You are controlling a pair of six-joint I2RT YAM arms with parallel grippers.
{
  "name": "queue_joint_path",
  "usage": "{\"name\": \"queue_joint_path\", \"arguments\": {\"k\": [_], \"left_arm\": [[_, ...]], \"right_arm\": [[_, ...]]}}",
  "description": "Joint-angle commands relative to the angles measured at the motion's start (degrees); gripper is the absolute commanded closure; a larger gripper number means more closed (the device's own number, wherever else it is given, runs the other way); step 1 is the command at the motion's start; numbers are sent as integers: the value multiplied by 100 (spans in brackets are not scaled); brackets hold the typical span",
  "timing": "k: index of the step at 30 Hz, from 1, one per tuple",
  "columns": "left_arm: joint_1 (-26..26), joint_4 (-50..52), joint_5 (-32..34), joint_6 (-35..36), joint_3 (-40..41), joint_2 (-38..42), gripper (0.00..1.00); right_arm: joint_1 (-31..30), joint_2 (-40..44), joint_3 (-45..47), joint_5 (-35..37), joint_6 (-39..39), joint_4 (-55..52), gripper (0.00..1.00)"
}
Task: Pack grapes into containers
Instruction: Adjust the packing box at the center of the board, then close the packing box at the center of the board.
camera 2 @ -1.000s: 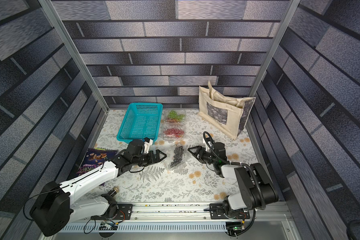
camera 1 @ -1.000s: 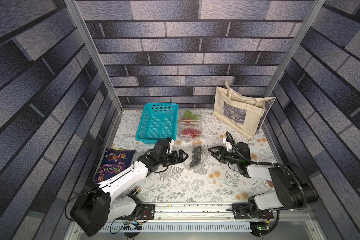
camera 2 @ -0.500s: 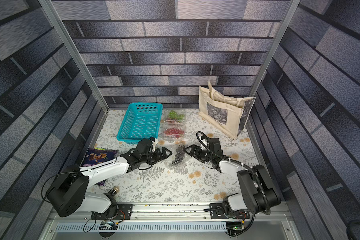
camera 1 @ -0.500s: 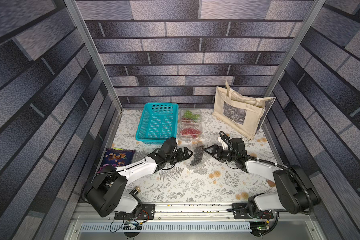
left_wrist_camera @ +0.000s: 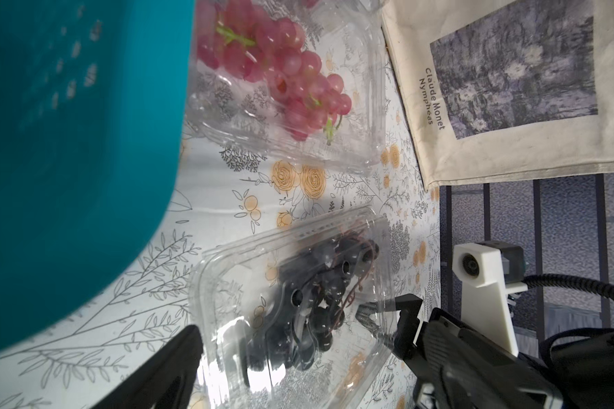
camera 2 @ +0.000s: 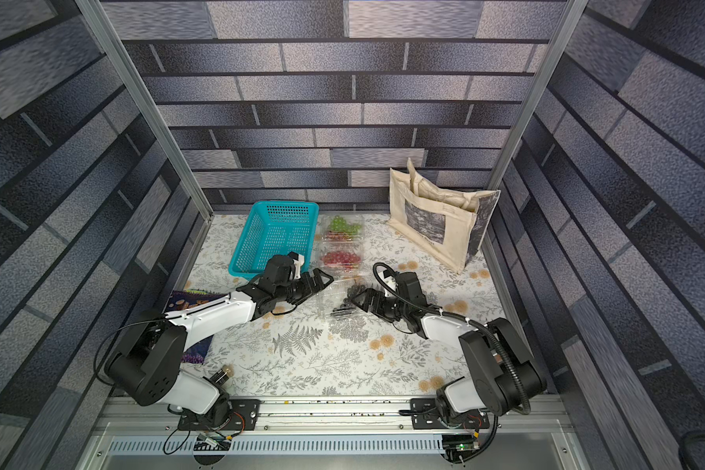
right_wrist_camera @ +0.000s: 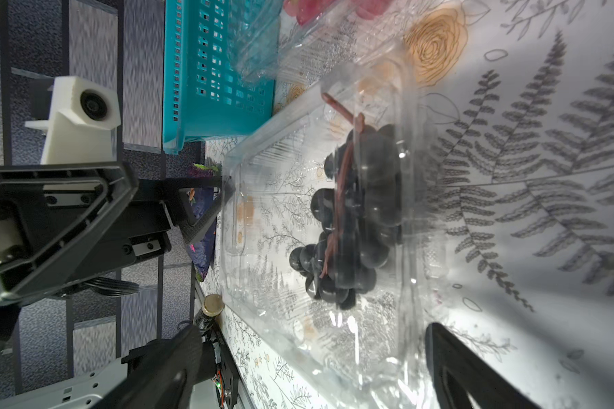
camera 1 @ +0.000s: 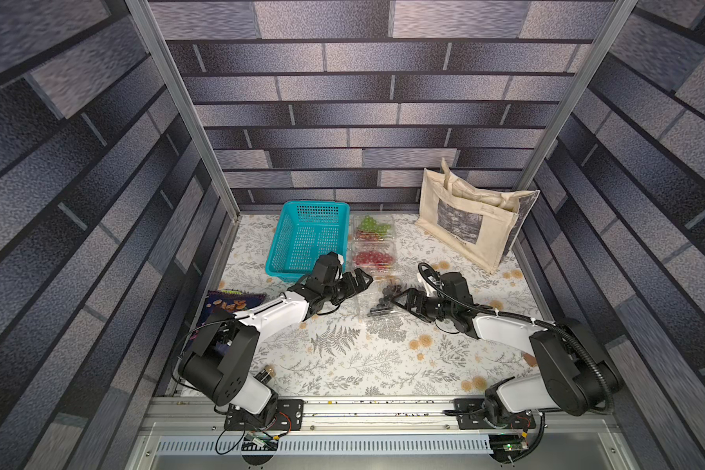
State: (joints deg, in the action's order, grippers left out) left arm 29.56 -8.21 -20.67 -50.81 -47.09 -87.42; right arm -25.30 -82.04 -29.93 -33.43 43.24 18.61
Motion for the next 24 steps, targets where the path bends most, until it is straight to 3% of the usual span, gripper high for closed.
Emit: {"name": "queue_joint_path", "arguments": {"k": [1,11,15,17,24], "left_arm": [[-84,74,-225,286,-230,-90,0],[-304,1369,-89,1001,390,1153,0],[-240,492,-210,321,1445,1753,0],[-111,-113,-216,5,1881,1889,6],[400,-902,39,-282,2093,1488,22]], "right_arm": [[-41,160,39,191,96,20,0],[-40,571,-170,792,-323,-982,0],[-40,417,-418,979,-326,-1115,0],[-41,294,-555,1008,-346,-1123,0],[-41,-15,-914,1039,-319,-1134,0]]}}
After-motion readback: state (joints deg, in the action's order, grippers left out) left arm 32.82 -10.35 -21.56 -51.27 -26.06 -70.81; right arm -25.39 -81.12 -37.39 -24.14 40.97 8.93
